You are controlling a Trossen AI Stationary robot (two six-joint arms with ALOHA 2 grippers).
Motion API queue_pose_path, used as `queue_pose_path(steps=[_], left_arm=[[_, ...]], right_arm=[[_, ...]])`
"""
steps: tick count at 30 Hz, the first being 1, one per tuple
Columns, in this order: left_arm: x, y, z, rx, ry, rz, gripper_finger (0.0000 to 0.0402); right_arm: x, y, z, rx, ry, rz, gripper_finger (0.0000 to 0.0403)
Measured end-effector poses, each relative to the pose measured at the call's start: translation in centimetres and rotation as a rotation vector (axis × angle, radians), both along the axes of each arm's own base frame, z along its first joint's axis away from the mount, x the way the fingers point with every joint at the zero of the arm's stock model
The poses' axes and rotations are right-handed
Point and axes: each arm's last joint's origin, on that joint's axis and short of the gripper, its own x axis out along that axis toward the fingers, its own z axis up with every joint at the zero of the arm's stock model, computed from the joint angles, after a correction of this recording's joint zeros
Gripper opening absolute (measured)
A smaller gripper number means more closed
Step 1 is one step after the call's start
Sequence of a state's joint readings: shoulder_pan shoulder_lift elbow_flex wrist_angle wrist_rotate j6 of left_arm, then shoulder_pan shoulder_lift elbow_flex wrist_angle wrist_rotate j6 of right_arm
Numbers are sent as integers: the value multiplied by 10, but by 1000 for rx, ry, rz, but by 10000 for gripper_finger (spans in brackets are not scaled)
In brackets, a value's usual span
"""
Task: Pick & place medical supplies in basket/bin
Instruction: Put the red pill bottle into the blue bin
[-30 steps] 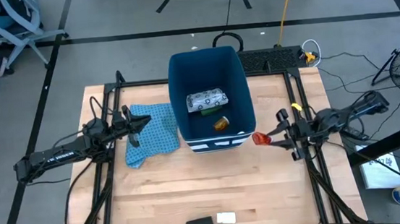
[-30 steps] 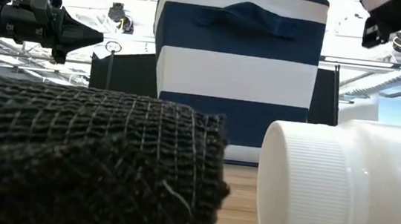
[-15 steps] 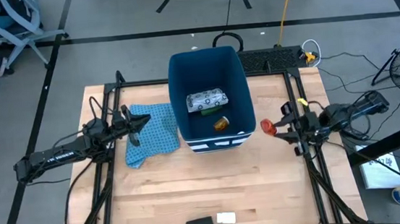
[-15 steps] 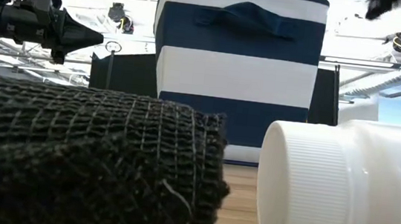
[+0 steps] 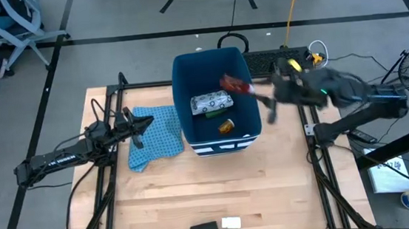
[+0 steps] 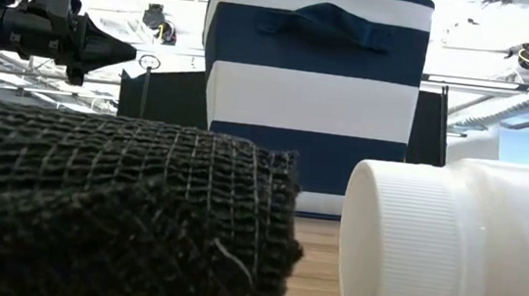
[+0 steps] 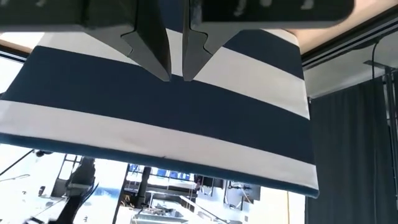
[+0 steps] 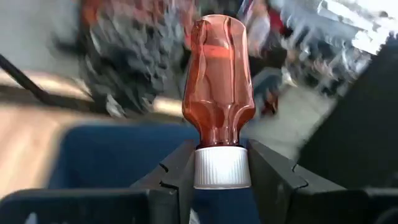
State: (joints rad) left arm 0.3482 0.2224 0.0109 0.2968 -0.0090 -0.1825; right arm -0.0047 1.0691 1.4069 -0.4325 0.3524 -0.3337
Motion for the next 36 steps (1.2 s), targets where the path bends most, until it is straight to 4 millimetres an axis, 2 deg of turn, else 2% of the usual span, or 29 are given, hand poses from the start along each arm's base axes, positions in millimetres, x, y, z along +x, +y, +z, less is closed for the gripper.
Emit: queue_pose_path(steps=[3, 6, 13, 17, 20, 24, 29, 36], left_arm=[[0, 0, -2, -5, 15, 0, 42], [0, 0, -3, 2, 30, 1, 42], [0, 0, -7, 5, 75, 2, 42], [0, 0, -7, 9, 86, 3, 42], [0, 0, -8, 57, 104, 5, 42], [0, 0, -8, 85, 116, 7, 42], [0, 0, -9, 81, 135, 5, 42], [0, 0, -10, 80, 137, 5, 42]], right_arm=[[28, -29, 5, 8, 136, 17, 114], [56, -56, -9, 48, 255, 105, 113], [106, -106, -79, 68, 554, 262, 115], [128, -121, -118, 70, 682, 325, 112], [143, -126, -149, 134, 749, 366, 113], [153, -129, -192, 225, 842, 405, 116], [153, -129, -245, 308, 939, 403, 112], [144, -125, -288, 338, 966, 399, 116]])
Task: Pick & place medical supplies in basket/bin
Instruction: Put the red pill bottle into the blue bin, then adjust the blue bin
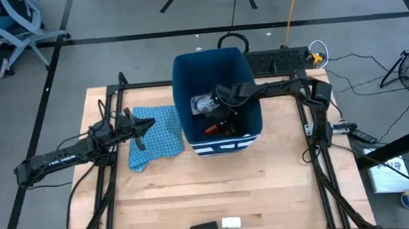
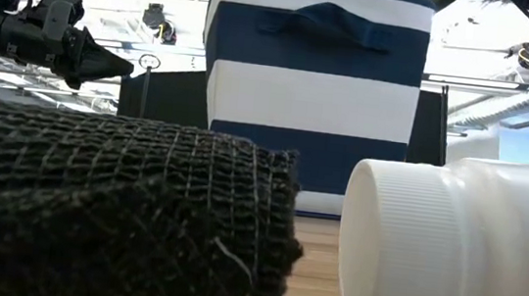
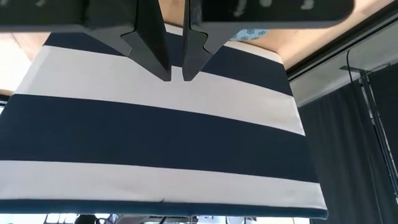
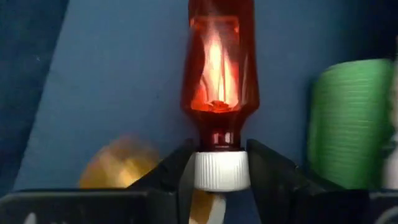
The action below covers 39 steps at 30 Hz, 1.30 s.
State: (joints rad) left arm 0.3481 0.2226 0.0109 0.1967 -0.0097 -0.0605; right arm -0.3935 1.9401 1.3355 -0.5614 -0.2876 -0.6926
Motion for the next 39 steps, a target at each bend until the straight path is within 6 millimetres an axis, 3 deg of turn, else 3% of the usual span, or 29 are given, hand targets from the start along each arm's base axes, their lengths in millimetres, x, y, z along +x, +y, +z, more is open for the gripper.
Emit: queue_pose_path(steps=[5, 15, 19, 24, 31, 35, 39], left_arm=[[0, 0, 0, 0, 0, 0, 42], [0, 0, 0, 1, -1, -1, 42], [0, 0, 0, 1, -1, -2, 42], [0, 0, 0, 1, -1, -5, 42], [0, 0, 0, 1, -2, -5, 42], [0, 0, 0, 1, -2, -4, 42], [0, 0, 0, 1, -2, -4, 42]], right_arm=[[-6, 2, -11, -12, 12, -7, 121], [-4, 0, -11, -68, 4, -59, 204], [-5, 2, 2, -112, -17, -77, 235], [-11, 5, 43, -201, -131, -80, 261], [-38, 17, 128, -316, -409, -166, 260], [-64, 27, 171, -312, -554, -232, 232], [-99, 40, 205, -307, -637, -312, 166]])
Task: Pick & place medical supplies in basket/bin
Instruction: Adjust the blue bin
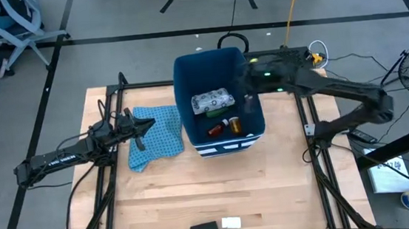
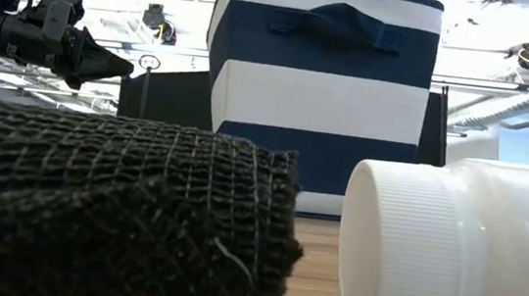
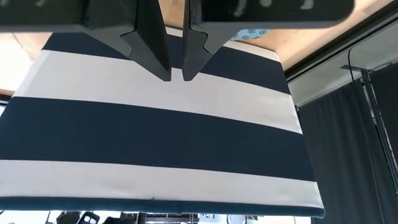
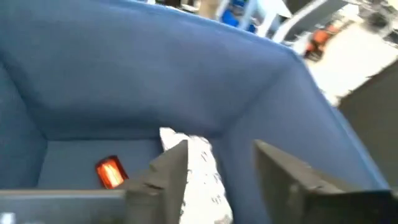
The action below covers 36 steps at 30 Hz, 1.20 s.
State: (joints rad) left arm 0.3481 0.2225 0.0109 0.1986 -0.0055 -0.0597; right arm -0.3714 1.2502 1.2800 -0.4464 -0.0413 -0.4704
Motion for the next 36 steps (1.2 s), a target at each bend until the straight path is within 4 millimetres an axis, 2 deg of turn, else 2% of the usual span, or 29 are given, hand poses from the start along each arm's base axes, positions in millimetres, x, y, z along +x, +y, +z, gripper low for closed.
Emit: queue_pose_path(steps=[6, 7, 11, 15, 20, 27, 32, 36], left_arm=[[0, 0, 0, 0, 0, 0, 42], [0, 0, 0, 0, 0, 0, 42], [0, 0, 0, 0, 0, 0, 42], [0, 0, 0, 0, 0, 1, 42], [0, 0, 0, 0, 0, 1, 42], [0, 0, 0, 1, -3, 3, 42], [0, 0, 1, 2, -6, 3, 42], [0, 0, 1, 2, -7, 3, 42]], right_arm=[[-54, 19, 26, -38, -4, -139, 26], [-61, 22, 29, -35, -7, -136, 13], [-85, 34, 32, 34, -3, -180, 13], [-102, 40, 22, 128, 110, -265, 3], [-101, 43, -13, 233, 229, -319, 2], [-87, 49, -69, 381, 324, -214, 1], [-80, 54, -85, 433, 291, -132, 1], [-76, 59, -88, 456, 263, -63, 0]])
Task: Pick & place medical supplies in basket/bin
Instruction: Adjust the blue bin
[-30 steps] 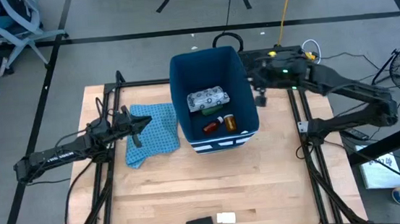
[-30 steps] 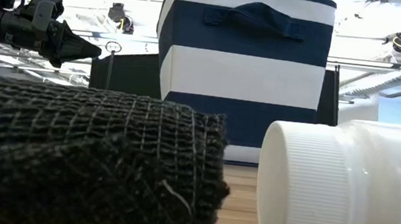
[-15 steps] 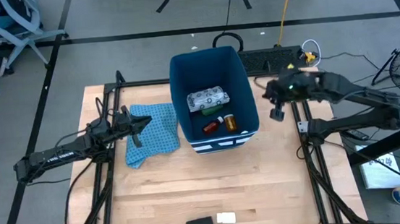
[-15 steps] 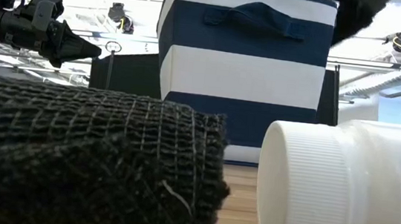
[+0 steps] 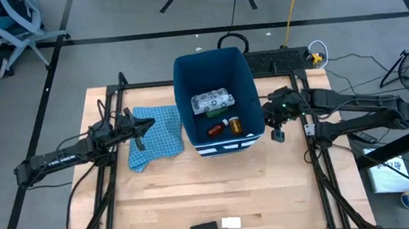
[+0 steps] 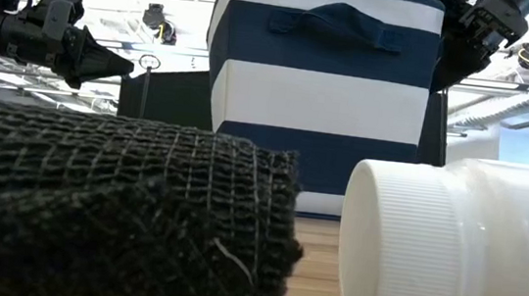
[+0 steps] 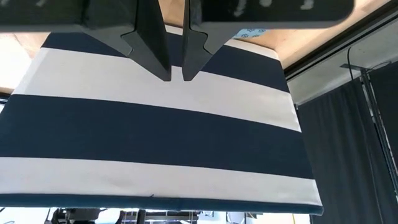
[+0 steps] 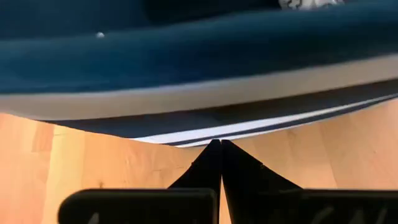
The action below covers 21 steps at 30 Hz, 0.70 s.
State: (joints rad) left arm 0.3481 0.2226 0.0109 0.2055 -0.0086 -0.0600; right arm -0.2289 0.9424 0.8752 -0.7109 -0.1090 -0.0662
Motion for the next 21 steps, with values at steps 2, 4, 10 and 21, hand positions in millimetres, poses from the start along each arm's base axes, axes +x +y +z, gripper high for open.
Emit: queue_pose_path(steps=[2, 4, 10, 21], left_arm=[[0, 0, 0, 0, 0, 0, 42], [0, 0, 0, 0, 0, 0, 42], [0, 0, 0, 0, 0, 0, 42], [0, 0, 0, 0, -1, -1, 42]], right_arm=[[1, 2, 0, -2, -4, 12, 0], [1, 4, 0, 1, -6, 31, 0], [5, 9, 2, 15, -48, 104, 0], [9, 19, 4, 44, -80, 148, 0]])
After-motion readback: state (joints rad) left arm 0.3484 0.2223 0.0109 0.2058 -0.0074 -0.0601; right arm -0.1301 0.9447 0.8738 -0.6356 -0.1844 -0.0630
